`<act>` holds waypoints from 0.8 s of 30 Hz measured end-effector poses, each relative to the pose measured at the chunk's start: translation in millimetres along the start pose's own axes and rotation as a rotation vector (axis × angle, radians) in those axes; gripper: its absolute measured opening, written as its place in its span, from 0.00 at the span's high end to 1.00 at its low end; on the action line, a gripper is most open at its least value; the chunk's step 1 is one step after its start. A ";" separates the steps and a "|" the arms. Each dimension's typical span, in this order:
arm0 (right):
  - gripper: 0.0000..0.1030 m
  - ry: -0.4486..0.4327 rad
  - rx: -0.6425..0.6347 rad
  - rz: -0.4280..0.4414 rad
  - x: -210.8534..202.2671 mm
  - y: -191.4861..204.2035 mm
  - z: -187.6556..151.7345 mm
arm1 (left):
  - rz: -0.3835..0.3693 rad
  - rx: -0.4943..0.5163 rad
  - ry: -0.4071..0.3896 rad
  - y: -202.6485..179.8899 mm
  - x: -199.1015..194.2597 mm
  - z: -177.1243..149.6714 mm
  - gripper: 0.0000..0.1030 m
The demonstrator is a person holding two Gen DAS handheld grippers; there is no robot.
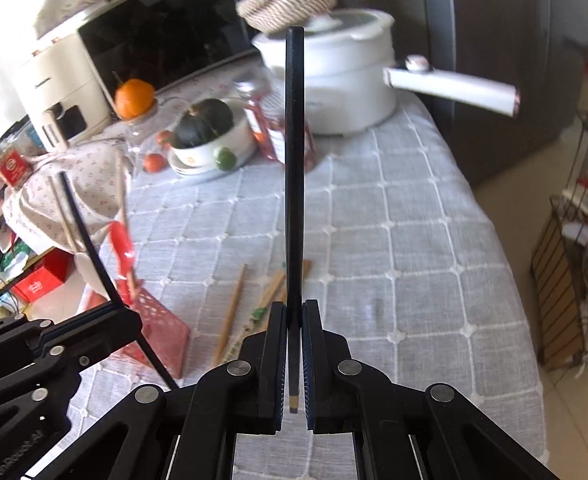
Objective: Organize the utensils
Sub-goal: 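Carry both black chopsticks upright to the pink basket and open both tools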
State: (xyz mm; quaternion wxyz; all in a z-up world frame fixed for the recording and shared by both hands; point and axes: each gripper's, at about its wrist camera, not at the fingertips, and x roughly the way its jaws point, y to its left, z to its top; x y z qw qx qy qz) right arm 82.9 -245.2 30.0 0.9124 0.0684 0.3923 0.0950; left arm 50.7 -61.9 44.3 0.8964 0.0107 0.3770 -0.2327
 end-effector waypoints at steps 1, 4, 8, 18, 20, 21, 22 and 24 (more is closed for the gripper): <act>0.96 -0.015 -0.016 -0.001 -3.4 4.7 0.5 | -0.003 -0.004 -0.022 2.6 -7.0 0.2 0.95; 0.96 -0.058 -0.061 -0.007 -12.4 17.2 3.3 | -0.016 -0.014 -0.079 6.7 -29.3 1.2 0.95; 0.96 -0.098 -0.092 0.002 -21.5 30.6 8.0 | -0.019 -0.027 -0.162 14.7 -58.0 6.1 0.95; 0.96 -0.164 -0.128 0.076 -36.9 57.8 14.4 | 0.052 -0.057 -0.350 45.0 -109.2 21.8 0.95; 0.96 -0.172 -0.126 0.092 -37.8 61.9 16.1 | 0.074 -0.073 -0.342 54.8 -107.9 23.0 0.95; 0.96 -0.174 -0.124 0.104 -38.8 64.3 16.8 | 0.090 -0.081 -0.338 59.4 -107.0 23.6 0.95; 0.96 -0.176 -0.120 0.116 -39.1 66.2 17.5 | 0.107 -0.086 -0.339 64.0 -106.6 23.3 0.95; 0.96 -0.183 -0.115 0.142 -39.7 71.0 18.9 | 0.129 -0.092 -0.339 71.4 -105.8 23.3 0.95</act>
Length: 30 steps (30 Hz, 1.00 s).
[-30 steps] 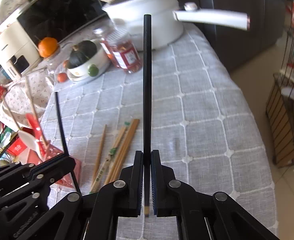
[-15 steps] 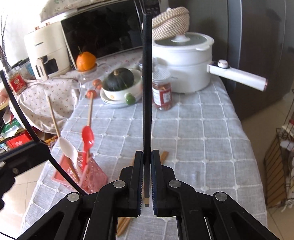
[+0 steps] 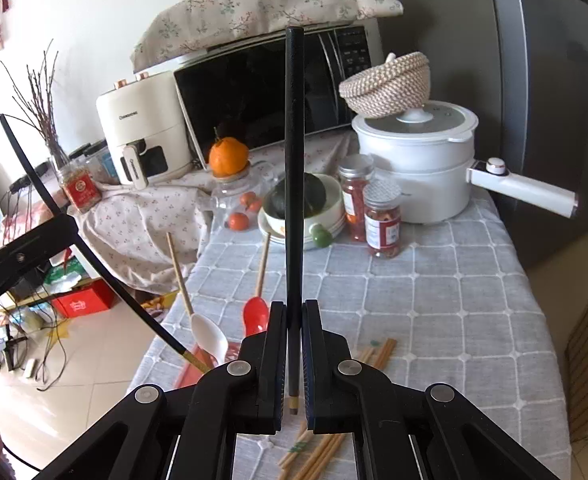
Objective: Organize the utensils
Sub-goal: 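Carry both black chopsticks upright to the pink basket and open both tools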
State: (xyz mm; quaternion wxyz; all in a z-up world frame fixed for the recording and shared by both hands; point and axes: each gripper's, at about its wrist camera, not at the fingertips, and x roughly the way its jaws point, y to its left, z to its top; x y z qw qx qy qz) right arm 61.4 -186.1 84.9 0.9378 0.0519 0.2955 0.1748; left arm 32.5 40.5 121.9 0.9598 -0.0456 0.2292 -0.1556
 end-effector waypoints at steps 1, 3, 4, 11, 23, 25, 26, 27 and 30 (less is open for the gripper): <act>0.96 -0.005 -0.001 0.008 0.2 2.5 1.1 | 0.004 -0.001 0.003 3.5 1.1 -0.6 0.95; 0.96 -0.017 -0.008 0.018 1.4 8.4 3.0 | 0.015 0.007 0.018 7.1 6.2 -2.8 0.95; 0.96 -0.019 -0.010 0.024 2.7 10.8 3.9 | 0.026 0.013 0.027 8.7 10.1 -4.8 0.95; 0.96 -0.020 -0.003 0.057 14.3 24.2 5.9 | 0.088 0.019 0.101 25.3 48.0 -28.6 0.95; 0.96 0.001 -0.008 0.102 31.9 36.4 3.4 | 0.068 -0.003 0.221 42.0 88.6 -53.1 0.94; 0.96 0.007 -0.013 0.104 36.4 37.5 1.9 | 0.068 -0.015 0.250 42.6 89.0 -52.8 0.92; 0.96 0.014 -0.017 0.105 39.2 37.8 0.8 | 0.063 -0.028 0.258 43.7 88.0 -52.3 0.91; 0.96 0.022 -0.019 0.108 42.7 38.1 -0.5 | 0.059 -0.041 0.261 44.5 86.7 -51.7 0.84; 0.96 0.056 -0.009 0.115 55.0 35.8 -4.9 | 0.073 -0.073 0.265 47.9 81.9 -51.3 0.55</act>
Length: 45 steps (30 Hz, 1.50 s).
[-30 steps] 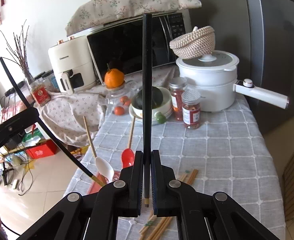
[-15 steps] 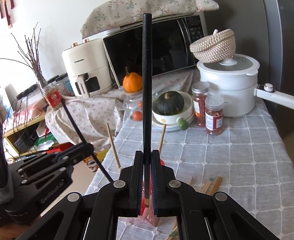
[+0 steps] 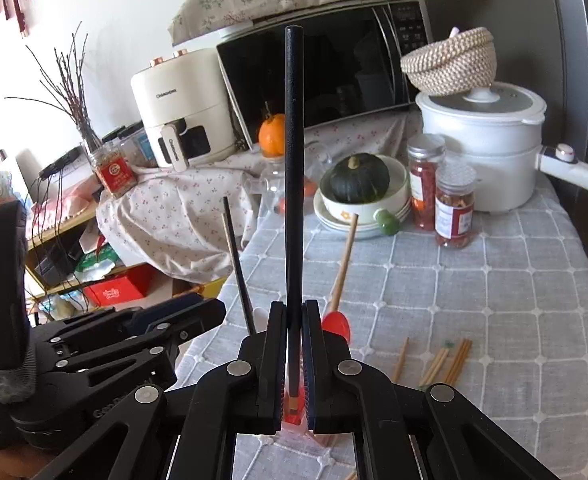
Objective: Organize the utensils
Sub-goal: 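Carry both black chopsticks upright to the pink basket and open both tools, then lower the right tool onto two wooden chopsticks and close on them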
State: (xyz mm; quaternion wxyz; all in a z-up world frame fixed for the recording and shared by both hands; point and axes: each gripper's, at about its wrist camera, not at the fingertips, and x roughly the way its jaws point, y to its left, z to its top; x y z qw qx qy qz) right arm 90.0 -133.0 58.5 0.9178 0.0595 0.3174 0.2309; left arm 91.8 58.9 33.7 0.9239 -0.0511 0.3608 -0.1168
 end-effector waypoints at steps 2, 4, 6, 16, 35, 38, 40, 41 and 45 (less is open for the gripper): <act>0.96 0.022 0.015 0.005 7.1 -3.9 -2.6 | -0.001 -0.023 0.009 3.7 -0.9 -1.1 0.51; 0.96 0.042 0.029 0.011 14.4 -7.3 -4.2 | -0.001 -0.039 0.025 7.8 0.6 -2.2 0.51; 0.96 0.062 0.042 0.016 21.5 -9.9 -6.3 | 0.008 -0.047 0.040 10.9 2.7 -4.0 0.50; 0.81 0.103 0.077 0.062 35.1 -16.5 -9.3 | 0.019 -0.068 0.089 21.2 8.5 -11.0 0.42; 0.42 0.232 0.128 -0.207 33.3 -106.7 -35.0 | -0.071 -0.036 0.191 -16.4 16.8 -34.1 0.30; 0.42 0.340 0.151 -0.244 56.9 -121.8 -51.0 | -0.072 -0.039 0.203 -17.8 20.3 -34.8 0.30; 0.42 0.391 0.176 -0.243 71.2 -130.5 -58.5 | -0.073 -0.041 0.205 -17.8 21.4 -35.2 0.30; 0.42 0.409 0.186 -0.244 77.2 -133.8 -62.4 | -0.073 -0.041 0.207 -17.1 22.0 -34.8 0.30; 0.42 0.447 0.199 -0.268 98.2 -142.3 -71.3 | -0.071 -0.042 0.208 -16.8 22.9 -34.8 0.30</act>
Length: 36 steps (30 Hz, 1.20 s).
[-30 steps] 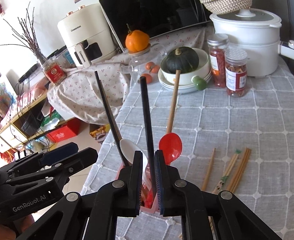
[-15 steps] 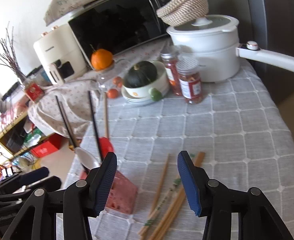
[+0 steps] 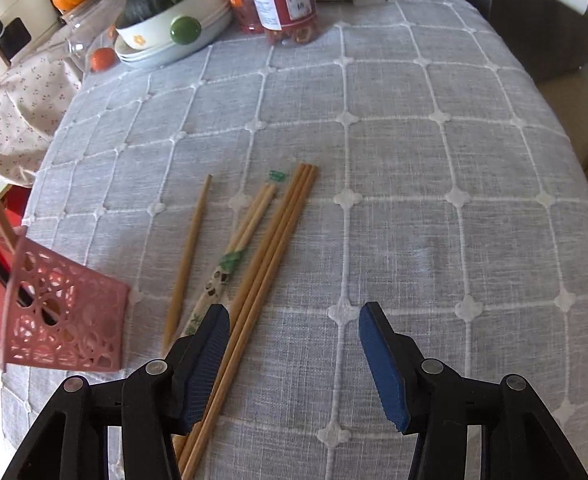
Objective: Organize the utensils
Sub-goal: 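Lower the right tool onto two wooden chopsticks and close on them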
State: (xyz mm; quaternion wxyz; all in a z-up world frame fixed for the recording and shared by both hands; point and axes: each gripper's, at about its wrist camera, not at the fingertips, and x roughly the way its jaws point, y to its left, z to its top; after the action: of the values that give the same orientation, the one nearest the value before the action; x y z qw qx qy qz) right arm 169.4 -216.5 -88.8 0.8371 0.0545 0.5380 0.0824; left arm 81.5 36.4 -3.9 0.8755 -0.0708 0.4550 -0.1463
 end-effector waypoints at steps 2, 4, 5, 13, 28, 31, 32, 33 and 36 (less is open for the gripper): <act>0.43 0.007 0.009 -0.013 10.1 -1.2 3.6 | -0.001 -0.003 0.001 0.5 0.5 0.5 0.30; 0.43 0.016 0.019 -0.013 18.4 -4.1 6.7 | -0.001 0.000 0.000 0.4 0.8 0.8 0.30; 0.43 0.020 0.025 -0.014 22.9 -3.7 8.1 | 0.001 0.003 -0.001 0.3 1.0 0.9 0.30; 0.48 0.018 -0.015 -0.069 38.2 8.3 14.0 | 0.001 0.016 0.001 -1.8 2.5 1.7 0.30; 0.93 0.083 -0.052 -0.117 36.3 7.2 8.3 | -0.006 0.092 -0.018 -24.8 -12.1 -1.4 0.30; 0.93 0.079 -0.005 -0.087 22.1 -11.5 3.5 | -0.011 0.156 -0.025 -44.1 -14.5 -5.6 0.30; 0.93 0.070 0.002 -0.082 15.3 -16.9 1.8 | -0.016 0.176 -0.022 -51.1 -14.0 -7.2 0.30; 0.93 0.061 0.011 -0.075 8.1 -21.9 0.4 | -0.020 0.193 -0.017 -58.5 -12.6 -8.7 0.30; 0.93 0.025 0.035 -0.050 -16.5 -35.3 -4.4 | -0.028 0.251 0.006 -82.9 -5.8 -14.1 0.31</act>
State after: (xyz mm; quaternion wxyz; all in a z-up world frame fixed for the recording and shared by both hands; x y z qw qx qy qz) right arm 161.5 -254.3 -82.3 0.8311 0.0544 0.5509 0.0527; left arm 51.0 -40.1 13.9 0.8739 0.0336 0.4348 -0.2147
